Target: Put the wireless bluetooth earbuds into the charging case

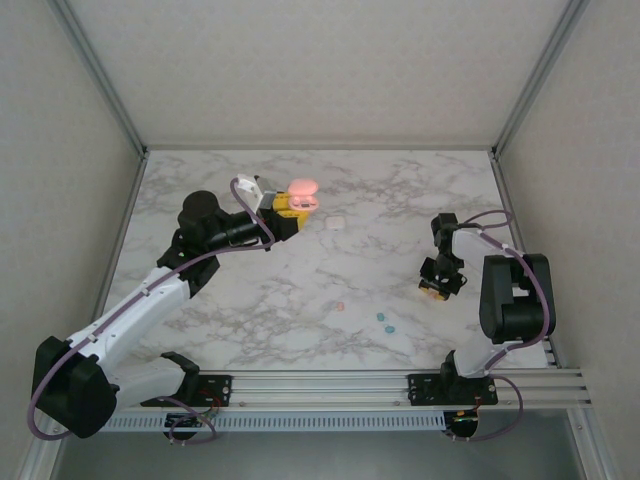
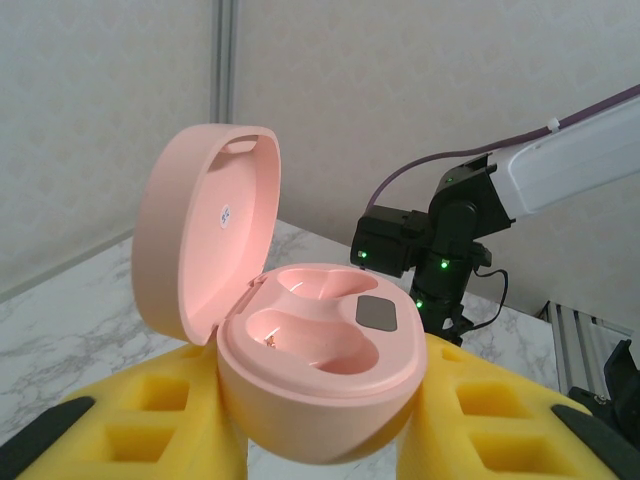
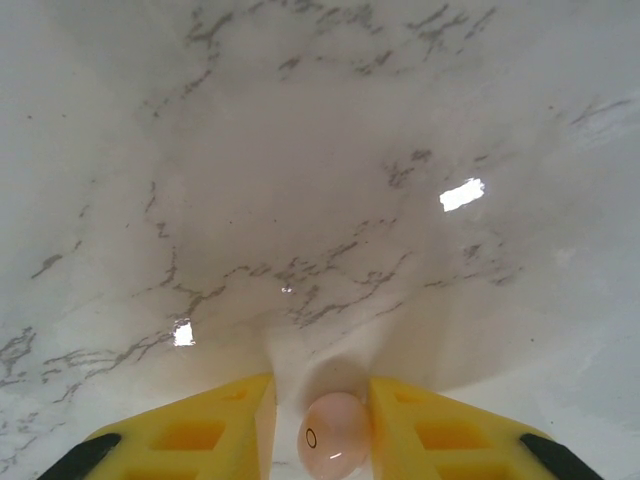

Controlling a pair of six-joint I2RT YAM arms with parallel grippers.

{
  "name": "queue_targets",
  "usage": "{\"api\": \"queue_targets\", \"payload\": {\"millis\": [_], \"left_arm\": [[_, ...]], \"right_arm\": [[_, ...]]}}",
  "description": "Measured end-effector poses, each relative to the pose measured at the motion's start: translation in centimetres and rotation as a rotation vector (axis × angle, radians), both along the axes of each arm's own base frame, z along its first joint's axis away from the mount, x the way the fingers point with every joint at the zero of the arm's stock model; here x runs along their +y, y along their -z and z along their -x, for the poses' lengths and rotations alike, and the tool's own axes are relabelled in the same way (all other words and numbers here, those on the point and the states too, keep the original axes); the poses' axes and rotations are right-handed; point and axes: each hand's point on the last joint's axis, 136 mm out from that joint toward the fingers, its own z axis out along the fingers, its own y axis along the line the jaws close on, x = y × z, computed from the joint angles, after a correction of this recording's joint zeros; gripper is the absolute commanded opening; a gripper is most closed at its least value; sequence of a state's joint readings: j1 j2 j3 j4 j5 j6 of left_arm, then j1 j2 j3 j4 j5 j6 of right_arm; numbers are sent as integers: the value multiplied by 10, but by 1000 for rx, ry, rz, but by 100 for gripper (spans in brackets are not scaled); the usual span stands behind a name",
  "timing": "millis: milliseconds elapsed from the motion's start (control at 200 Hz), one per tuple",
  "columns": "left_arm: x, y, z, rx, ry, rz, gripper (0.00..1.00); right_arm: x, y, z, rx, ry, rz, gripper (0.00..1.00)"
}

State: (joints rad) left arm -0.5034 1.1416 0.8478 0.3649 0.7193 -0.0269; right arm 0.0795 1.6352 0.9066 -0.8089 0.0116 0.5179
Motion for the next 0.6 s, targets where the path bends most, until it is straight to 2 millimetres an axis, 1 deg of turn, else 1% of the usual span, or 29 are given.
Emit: {"api": "queue_targets", "payload": {"millis": [245, 295, 551, 576, 596], "left_arm": [[0, 0, 0, 2, 0, -1, 24], [0, 1, -1, 3, 0, -2, 24], [-1, 3, -1, 9, 0, -5, 24], [-1, 3, -1, 10, 0, -6, 24], [-1, 3, -1, 11, 0, -6, 24]], "right_arm": [[0, 0, 0, -1, -8, 7, 29], [0, 0, 0, -1, -9, 7, 27], [1, 0, -1, -4, -15, 3, 26], [1, 0, -1, -4, -15, 3, 26], [1, 0, -1, -4, -16, 3, 23]]}}
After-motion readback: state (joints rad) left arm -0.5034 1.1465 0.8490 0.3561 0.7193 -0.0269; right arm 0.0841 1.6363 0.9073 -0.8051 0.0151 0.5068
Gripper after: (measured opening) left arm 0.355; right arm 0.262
